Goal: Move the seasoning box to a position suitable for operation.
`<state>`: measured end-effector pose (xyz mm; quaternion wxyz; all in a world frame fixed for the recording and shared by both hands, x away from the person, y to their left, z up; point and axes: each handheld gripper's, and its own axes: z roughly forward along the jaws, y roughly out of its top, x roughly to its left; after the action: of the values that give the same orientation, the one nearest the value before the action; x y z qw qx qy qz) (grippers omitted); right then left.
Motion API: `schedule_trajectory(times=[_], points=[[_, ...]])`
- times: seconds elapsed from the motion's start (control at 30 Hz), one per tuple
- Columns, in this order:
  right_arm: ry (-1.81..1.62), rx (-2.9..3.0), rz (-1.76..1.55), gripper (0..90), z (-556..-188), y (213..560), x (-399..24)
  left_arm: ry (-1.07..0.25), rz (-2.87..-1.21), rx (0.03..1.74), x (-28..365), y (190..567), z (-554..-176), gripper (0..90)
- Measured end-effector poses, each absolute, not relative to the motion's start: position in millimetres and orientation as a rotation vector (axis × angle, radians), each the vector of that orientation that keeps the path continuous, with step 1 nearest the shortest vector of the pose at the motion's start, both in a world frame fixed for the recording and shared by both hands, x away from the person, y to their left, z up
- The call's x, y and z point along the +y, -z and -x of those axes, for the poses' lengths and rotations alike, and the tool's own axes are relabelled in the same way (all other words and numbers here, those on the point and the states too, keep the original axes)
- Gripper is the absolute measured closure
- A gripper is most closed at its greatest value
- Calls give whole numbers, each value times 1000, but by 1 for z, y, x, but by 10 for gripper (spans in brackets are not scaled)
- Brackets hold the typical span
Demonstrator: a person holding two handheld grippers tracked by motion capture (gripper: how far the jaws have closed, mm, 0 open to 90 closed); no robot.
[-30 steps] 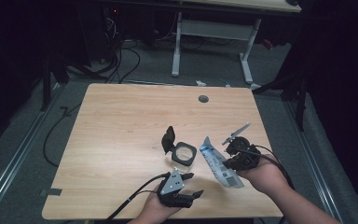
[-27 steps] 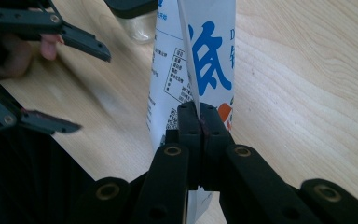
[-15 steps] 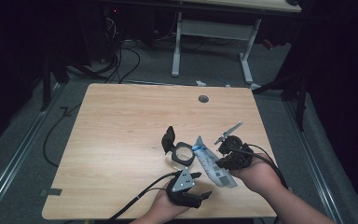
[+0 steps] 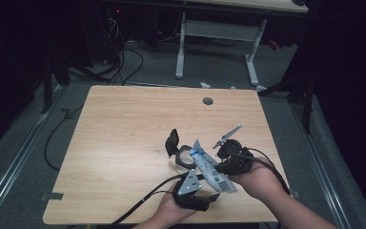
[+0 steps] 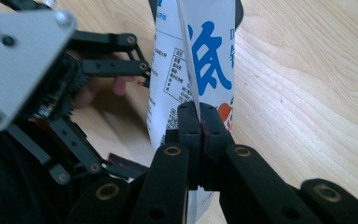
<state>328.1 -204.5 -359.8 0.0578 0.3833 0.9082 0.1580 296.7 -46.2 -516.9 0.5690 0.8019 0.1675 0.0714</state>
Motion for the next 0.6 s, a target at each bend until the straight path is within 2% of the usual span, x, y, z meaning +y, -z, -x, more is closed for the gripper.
schedule_trajectory(times=[0.33,0.6], points=[[-503,2769,-1144,898,-329,359,-196,-180,-1906,374,-57,518,-296,201],[-494,2771,-1151,898,-333,362,-197,-192,-1917,364,-57,519,-294,345]])
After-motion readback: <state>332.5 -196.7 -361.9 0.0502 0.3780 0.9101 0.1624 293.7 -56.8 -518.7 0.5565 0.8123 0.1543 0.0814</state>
